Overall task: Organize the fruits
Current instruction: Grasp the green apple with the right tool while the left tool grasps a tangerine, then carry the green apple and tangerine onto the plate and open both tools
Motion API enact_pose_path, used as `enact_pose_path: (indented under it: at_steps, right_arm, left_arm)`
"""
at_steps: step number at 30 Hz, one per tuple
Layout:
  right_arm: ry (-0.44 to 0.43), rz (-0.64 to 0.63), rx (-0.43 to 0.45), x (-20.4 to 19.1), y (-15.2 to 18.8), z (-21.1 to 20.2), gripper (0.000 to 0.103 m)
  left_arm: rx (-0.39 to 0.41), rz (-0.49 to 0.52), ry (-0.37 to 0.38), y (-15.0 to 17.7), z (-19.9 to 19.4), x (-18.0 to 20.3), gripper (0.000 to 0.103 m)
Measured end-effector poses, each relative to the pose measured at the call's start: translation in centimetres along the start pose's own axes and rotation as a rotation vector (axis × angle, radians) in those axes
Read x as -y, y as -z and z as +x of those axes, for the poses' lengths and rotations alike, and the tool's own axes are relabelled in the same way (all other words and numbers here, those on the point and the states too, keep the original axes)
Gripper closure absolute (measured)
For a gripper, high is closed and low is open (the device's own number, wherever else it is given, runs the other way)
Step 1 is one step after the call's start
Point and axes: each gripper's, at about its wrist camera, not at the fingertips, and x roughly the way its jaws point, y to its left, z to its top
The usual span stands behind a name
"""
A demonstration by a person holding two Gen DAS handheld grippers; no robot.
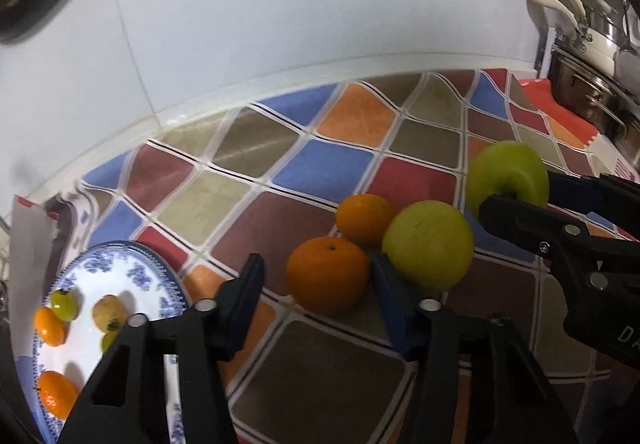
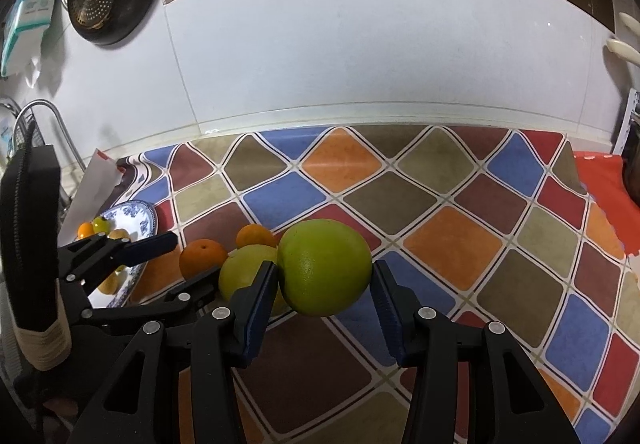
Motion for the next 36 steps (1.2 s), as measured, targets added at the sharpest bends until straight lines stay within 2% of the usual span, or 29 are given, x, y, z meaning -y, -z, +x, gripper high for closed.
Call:
enact_pose_path:
  at_steps: [1, 14, 31, 33, 36]
  right_arm:
    - [0.0, 0.0, 0.0, 0.0, 0.0, 0.0, 0.054]
    - [-0.004, -0.006, 0.015, -0.3, 0.0, -1.2, 0.054]
    - [-0.053, -0.061, 0.068, -3.2, 0.8, -6.6, 0.054]
    - [-0.059, -0.069, 0.079, -3.6, 1.0, -7.3, 0.058]
    - [-0.077, -0.079, 0.08, -4.2, 1.2, -8.1, 0.058]
  left_arm:
    - [-0.012, 0.004, 0.004, 0.0, 0.2, 0.1, 0.06]
    - [0.019, -0.053, -0.002, 0.7, -2.6, -0.3, 0.061]
    - [0.121, -0.12, -0.035, 2.7, -10.7, -1.0, 0.061]
    - [0.136, -0.127, -0.045, 3.0, -11.8, -1.1, 0.061]
    - [0.151, -0.14, -0.055, 3.6, -13.0, -1.3, 0.061]
